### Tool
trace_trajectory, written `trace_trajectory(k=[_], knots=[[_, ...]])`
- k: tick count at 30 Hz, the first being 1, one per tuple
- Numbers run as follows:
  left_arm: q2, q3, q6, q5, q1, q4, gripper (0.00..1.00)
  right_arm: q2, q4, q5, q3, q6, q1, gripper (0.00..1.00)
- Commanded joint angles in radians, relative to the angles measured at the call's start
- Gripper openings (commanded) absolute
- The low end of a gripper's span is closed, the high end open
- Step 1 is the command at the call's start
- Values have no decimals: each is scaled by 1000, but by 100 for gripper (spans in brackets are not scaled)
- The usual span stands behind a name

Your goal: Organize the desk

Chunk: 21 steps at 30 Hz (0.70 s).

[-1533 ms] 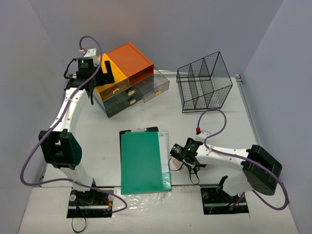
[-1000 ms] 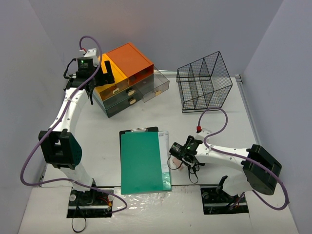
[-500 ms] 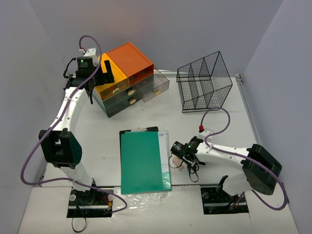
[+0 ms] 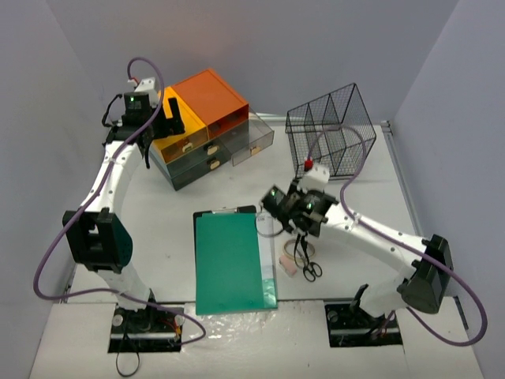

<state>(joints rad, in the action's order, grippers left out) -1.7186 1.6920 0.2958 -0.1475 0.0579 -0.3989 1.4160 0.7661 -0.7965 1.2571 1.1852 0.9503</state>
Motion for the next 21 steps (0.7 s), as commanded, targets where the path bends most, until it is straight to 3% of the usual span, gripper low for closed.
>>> trace_trajectory(k=[1, 5, 10, 21], knots=[[-11, 9, 6, 39, -30, -81, 97, 96, -58, 72, 323, -288, 1, 0], [-14, 12, 6, 43, -30, -83, 97, 213, -150, 323, 508, -442, -64, 0], [-23, 12, 6, 41, -30, -86, 97, 279, -270, 674, 606, -524, -200, 0], [-34, 21, 12, 36, -29, -86, 97, 372, -640, 1207, 680, -454, -398, 0]])
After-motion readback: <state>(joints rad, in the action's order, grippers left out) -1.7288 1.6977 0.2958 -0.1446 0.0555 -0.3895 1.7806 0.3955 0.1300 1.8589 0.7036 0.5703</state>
